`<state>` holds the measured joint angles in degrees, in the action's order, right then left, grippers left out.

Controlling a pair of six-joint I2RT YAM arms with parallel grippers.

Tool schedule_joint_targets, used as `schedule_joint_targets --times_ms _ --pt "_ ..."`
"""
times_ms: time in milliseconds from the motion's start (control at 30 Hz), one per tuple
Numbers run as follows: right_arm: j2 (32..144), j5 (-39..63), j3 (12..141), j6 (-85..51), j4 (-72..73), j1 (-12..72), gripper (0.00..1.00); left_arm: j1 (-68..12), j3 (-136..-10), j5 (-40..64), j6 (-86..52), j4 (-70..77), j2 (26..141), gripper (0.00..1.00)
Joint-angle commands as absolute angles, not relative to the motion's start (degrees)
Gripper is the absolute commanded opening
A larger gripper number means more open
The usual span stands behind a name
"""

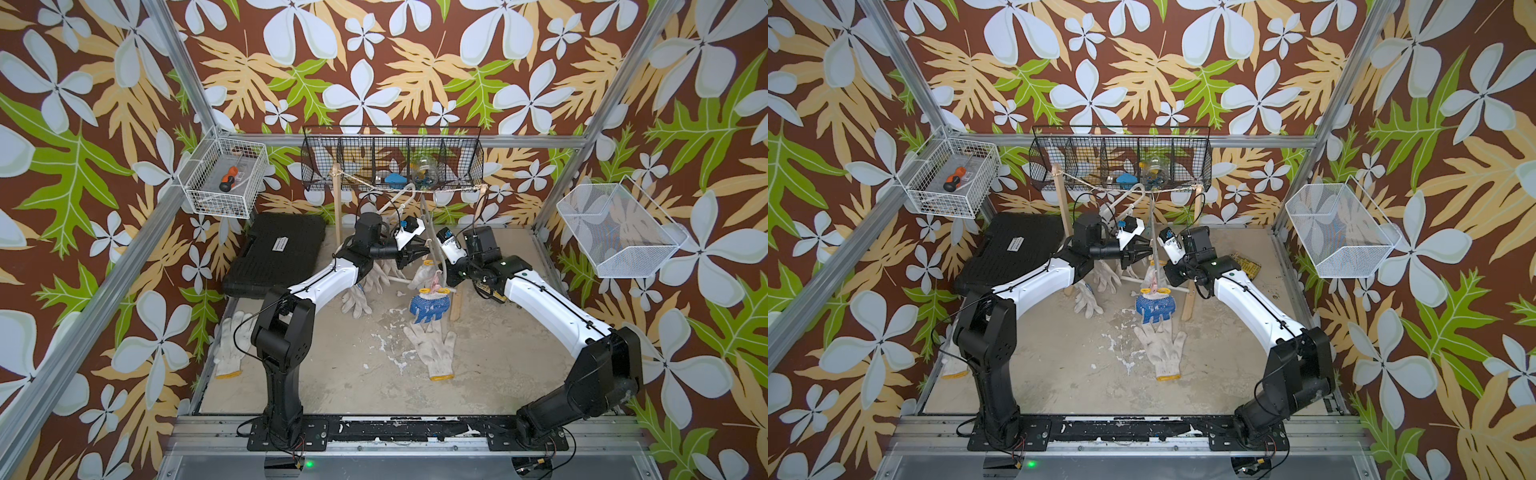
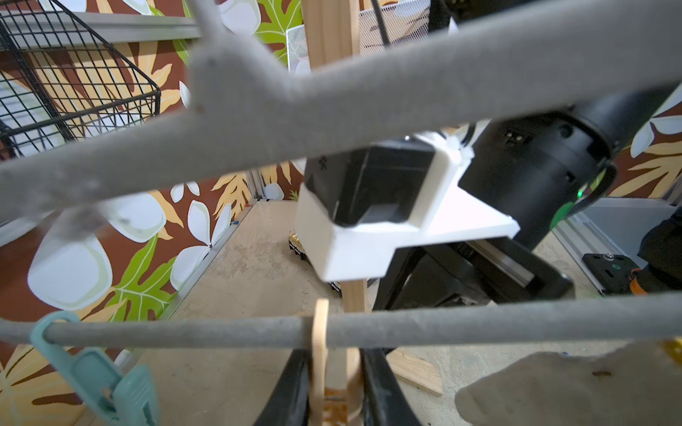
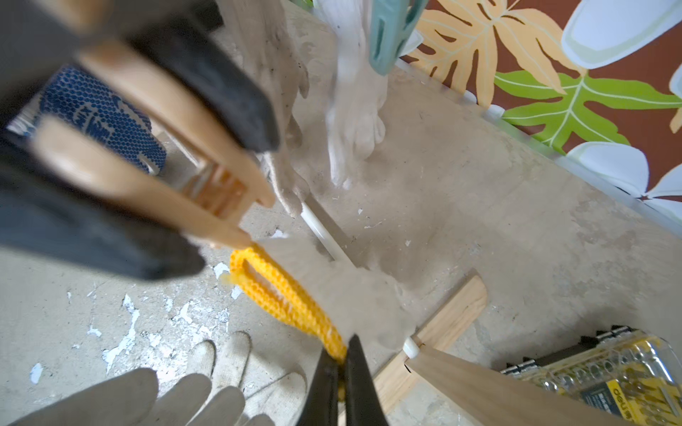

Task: Clip the gloves onto a hanger to dry
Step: Clamp the glove onto the hanger.

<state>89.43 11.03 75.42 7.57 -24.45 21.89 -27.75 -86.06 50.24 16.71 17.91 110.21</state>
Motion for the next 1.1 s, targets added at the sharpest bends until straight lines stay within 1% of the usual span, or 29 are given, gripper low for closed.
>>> schedule_joint_targets --times_ms 0,433,533,767,933,1067 --pt "89.2 13.8 75.4 7.9 -20.8 22.6 0.0 -27.6 -85.6 51.9 15.6 20.7 109.9 0.23" --pt "90.9 14.5 77.3 7.1 -20.8 23.1 0.0 -27.6 -84.6 52.0 15.4 21.2 109.8 0.24" --pt "92.8 13.2 79.1 7.2 -24.0 23.0 0.0 -27.5 -84.7 52.1 15.2 21.3 109.7 0.24" --pt "94.7 11.7 80.6 7.4 -26.2 23.5 0.0 -27.5 -84.6 51.9 14.3 22.2 109.7 0.23" --pt "92.9 14.2 79.4 6.8 -22.3 23.4 0.0 -27.5 -84.1 51.3 14.4 22.3 109.7 0.23" --pt "92.6 15.9 79.7 7.0 -22.2 23.5 0.0 -27.5 -84.2 51.3 14.3 22.6 109.9 0.23"
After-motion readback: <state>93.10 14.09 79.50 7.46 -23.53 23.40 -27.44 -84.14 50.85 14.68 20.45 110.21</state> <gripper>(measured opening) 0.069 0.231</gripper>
